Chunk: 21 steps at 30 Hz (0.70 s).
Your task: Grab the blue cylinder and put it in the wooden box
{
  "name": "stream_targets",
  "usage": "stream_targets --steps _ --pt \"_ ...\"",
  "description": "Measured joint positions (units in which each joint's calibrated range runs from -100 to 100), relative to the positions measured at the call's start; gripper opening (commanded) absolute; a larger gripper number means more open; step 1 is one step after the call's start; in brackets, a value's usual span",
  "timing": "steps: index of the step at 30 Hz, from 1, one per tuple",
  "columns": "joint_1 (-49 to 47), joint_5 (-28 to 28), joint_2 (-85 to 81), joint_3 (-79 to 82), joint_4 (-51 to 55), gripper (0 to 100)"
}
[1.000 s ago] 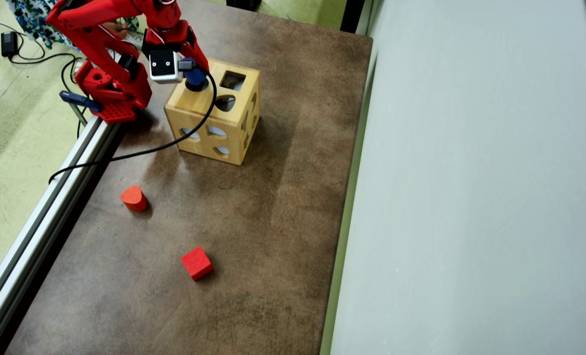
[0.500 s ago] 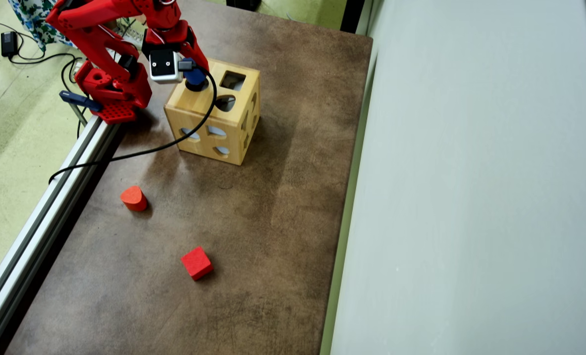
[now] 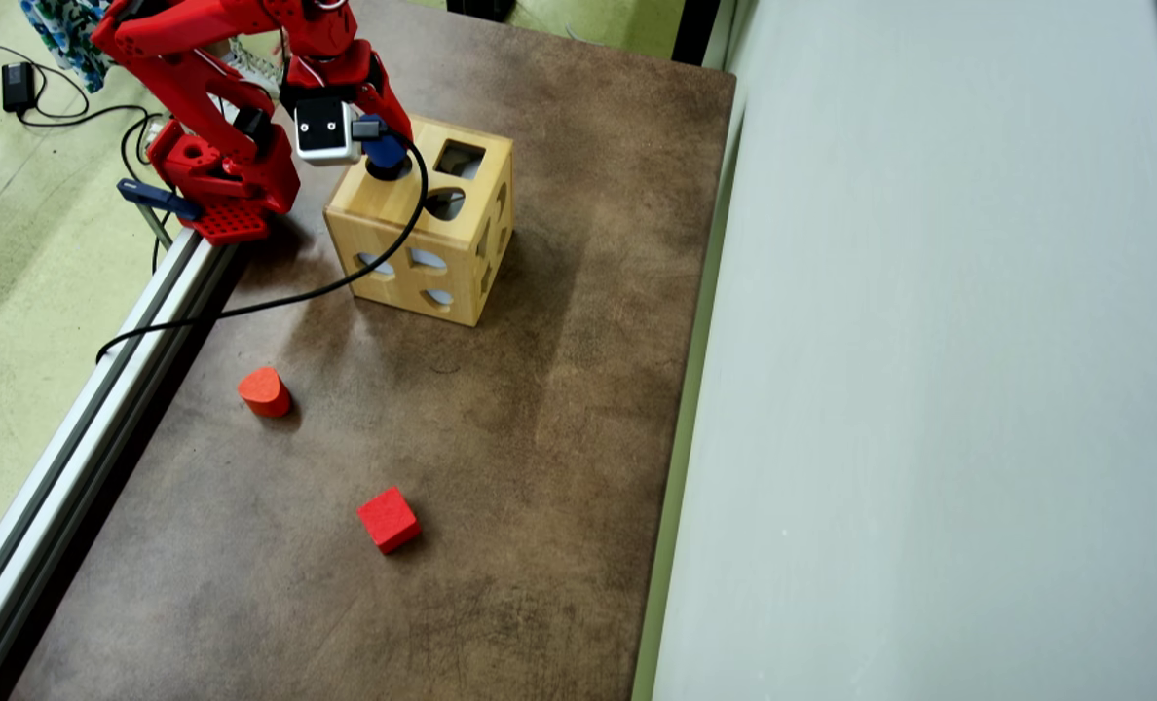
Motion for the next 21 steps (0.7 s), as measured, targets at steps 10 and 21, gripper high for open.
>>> stream_targets --steps 10,21 --pt "0.0 0.0 0.0 0.0 0.0 19" --pt "-0.1 0.0 0.0 0.0 0.0 23"
